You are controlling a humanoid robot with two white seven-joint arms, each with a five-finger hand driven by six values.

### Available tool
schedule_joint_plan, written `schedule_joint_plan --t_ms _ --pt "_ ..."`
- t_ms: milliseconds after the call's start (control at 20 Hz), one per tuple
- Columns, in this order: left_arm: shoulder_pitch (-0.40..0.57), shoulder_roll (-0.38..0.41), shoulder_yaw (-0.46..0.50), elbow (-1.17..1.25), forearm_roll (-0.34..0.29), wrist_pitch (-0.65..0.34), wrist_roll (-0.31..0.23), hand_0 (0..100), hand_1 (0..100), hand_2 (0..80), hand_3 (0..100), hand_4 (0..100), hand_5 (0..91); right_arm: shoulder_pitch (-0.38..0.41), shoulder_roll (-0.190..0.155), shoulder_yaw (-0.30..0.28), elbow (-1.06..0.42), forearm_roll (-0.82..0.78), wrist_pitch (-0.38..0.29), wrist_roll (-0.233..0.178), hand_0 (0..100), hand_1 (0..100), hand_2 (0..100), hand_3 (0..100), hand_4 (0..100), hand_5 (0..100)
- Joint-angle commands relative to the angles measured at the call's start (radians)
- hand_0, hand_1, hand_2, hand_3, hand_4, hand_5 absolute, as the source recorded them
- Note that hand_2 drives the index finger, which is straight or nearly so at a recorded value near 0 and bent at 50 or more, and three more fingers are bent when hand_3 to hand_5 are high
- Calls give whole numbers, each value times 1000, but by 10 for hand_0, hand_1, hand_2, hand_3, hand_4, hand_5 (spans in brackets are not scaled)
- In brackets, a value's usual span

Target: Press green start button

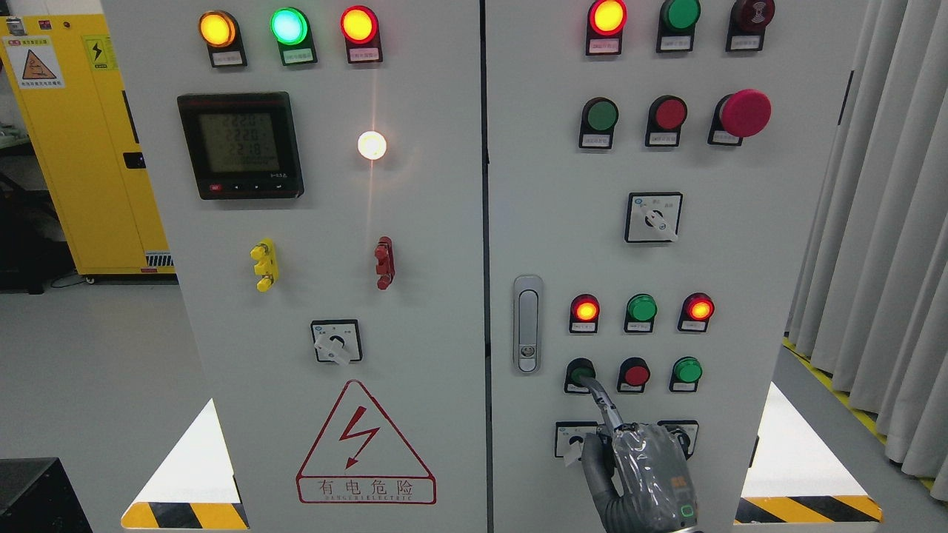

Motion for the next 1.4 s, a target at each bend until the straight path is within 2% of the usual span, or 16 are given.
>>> schedule_joint_plan --t_ms 0,350,450,650,700,800,850,900,950,1000,1050,1200,1350 --pt "0 0 0 0 0 0 0 120 556 0 0 0 0 11 0 -20 -44 -38 -27 -13 1000 947 0 1000 1000 1000" --pt "0 0 0 0 0 0 0 120 556 0 0 0 0 55 4 -11 -73 -53 -96 -15 1000 947 17 991 1000 1000" --pt "0 0 0 0 0 0 0 120 556 0 0 0 0 69 4 0 -77 -123 -116 -33 1000 946 23 959 1000 1000" --pt "0 0 0 0 0 0 0 120 556 0 0 0 0 110 1 44 -113 -306 -124 -27 1000 956 40 890 966 1000" --pt "0 0 0 0 0 0 0 120 556 0 0 0 0 116 0 51 -117 -352 -122 -24 1000 924 56 756 841 887" --pt "0 0 0 -1 0 0 0 120 556 0 0 0 0 123 -5 71 -129 -451 -121 -12 982 858 69 553 670 761" --pt "0 0 0 0 0 0 0 120 556 0 0 0 0 138 -6 81 -139 -505 -121 20 976 852 72 481 584 660" --pt "0 0 0 0 0 0 0 120 556 0 0 0 0 156 -6 89 -158 -565 -116 66 1000 837 41 305 392 377" --pt "0 0 0 -1 0 0 0 120 556 0 0 0 0 176 -6 97 -177 -628 -110 108 1000 833 4 246 331 296" --pt "0 0 0 0 0 0 0 120 556 0 0 0 0 195 -6 107 -192 -680 -101 132 1000 819 0 165 247 197" --pt "0 0 0 0 0 0 0 120 556 0 0 0 0 207 -8 120 -203 -718 -84 137 1000 802 0 84 155 126" --pt "1 0 0 0 0 0 0 120 556 0 0 0 0 213 -9 124 -226 -786 -41 139 1000 778 0 11 82 72" --pt "0 0 0 0 0 0 0 120 556 0 0 0 0 216 -9 126 -243 -841 -24 142 984 745 0 0 42 36"
